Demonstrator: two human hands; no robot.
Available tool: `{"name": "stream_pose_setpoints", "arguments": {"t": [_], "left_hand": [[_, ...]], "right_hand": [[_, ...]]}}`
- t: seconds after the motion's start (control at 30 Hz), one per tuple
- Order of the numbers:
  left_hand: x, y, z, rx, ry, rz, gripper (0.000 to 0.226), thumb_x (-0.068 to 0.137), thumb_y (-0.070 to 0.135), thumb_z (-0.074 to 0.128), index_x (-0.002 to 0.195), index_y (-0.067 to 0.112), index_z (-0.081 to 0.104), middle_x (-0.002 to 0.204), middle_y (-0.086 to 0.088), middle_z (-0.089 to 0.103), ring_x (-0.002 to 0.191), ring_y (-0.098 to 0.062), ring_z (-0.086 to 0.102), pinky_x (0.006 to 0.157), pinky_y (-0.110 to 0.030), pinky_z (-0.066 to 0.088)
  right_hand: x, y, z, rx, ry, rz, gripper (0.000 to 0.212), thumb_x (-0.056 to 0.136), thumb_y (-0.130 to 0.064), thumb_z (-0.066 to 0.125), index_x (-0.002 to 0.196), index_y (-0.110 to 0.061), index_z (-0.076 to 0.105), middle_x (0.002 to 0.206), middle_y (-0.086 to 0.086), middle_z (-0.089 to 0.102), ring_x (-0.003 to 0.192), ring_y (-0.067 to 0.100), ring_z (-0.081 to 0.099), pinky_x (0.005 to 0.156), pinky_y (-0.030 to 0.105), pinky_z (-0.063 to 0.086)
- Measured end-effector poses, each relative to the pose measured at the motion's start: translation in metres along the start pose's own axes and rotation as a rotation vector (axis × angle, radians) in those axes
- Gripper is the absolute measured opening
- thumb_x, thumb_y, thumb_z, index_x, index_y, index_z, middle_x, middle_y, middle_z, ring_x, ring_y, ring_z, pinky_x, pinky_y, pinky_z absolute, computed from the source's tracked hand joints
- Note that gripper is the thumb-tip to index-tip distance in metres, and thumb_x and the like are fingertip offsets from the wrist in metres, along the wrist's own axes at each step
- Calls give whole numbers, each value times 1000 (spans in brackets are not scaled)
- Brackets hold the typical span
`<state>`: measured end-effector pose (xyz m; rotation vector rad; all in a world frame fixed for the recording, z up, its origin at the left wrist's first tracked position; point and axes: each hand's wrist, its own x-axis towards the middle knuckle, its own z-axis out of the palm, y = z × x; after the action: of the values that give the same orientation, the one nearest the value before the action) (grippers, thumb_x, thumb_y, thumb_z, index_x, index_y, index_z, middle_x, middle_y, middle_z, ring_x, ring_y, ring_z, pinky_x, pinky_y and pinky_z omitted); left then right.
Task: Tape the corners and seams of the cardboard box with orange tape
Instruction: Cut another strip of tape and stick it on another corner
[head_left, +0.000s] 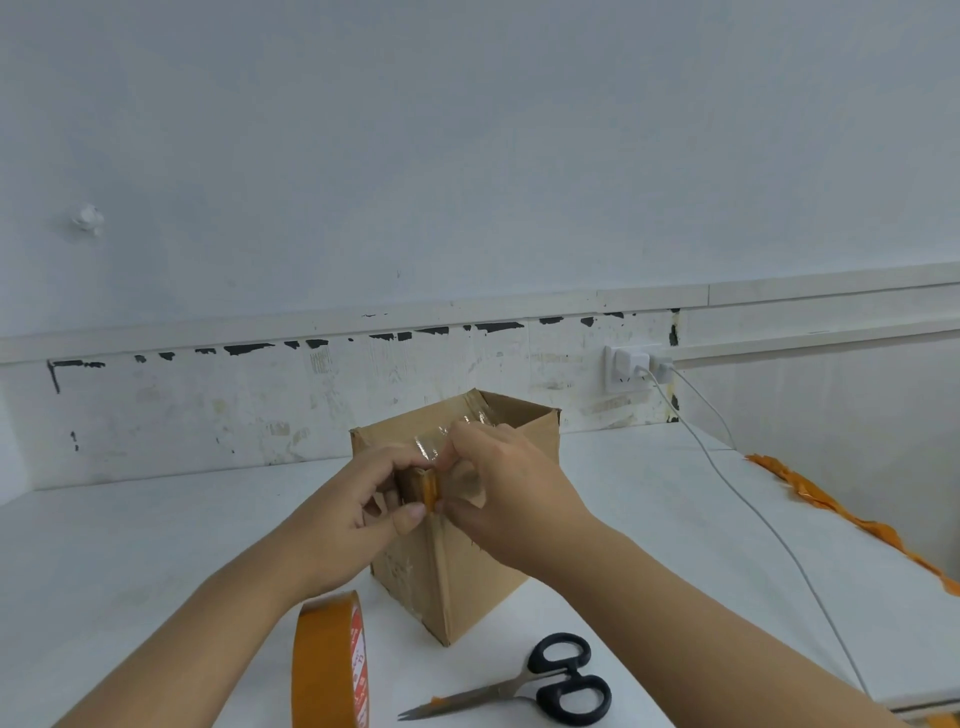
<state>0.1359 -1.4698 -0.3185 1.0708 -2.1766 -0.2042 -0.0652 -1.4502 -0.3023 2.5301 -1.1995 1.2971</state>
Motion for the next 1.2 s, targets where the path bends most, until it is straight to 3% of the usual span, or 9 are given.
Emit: {"name": "stream_pose_setpoints", "arguments": {"t": [0.3,0.57,0.63,0.83,1.03,1.2], "left_hand": [[2,2,5,17,33,-49,41,90,29,59,113,58,42,108,29,46,99,9,45,76,-15,42],[-1,9,-11,-51,-69,-116,38,94,32,52,119,60,46,116,38,48,109,7,48,86,-18,44],[2,12,-13,-22,-51,-124,37,93,30,55,112,61,50,109,39,51,103,10,50,80,-16,43],[8,11,-8,1,11,-111,39,90,25,59,105,61,52,106,38,52,98,12,50,72,-16,43],[4,12,-5,-24,9,-114,39,92,28,56,106,63,49,107,39,50,100,15,48,72,-13,44],[3,15,-1,-29,26,-109,43,93,27,54,104,68,46,107,40,48,101,16,47,74,-11,41]], "right_hand": [[0,1,8,-50,33,19,27,76,-21,70,93,-26,49,92,-14,56,83,8,42,62,30,46],[-1,-7,2,-52,-1,26,19,83,-26,64,92,-26,48,93,-11,57,84,14,46,63,32,48],[0,-8,2,-45,6,32,15,84,-27,63,91,-26,49,92,-12,56,84,14,46,63,33,47],[7,-6,1,-34,13,41,15,82,-29,65,89,-24,53,89,-10,59,80,12,42,56,25,32],[6,-4,0,33,7,51,12,83,-30,63,89,-23,55,90,-9,61,82,10,42,64,28,38],[7,-6,4,-1,47,47,11,85,-28,63,87,-21,55,87,-8,61,78,11,40,58,21,25]]}}
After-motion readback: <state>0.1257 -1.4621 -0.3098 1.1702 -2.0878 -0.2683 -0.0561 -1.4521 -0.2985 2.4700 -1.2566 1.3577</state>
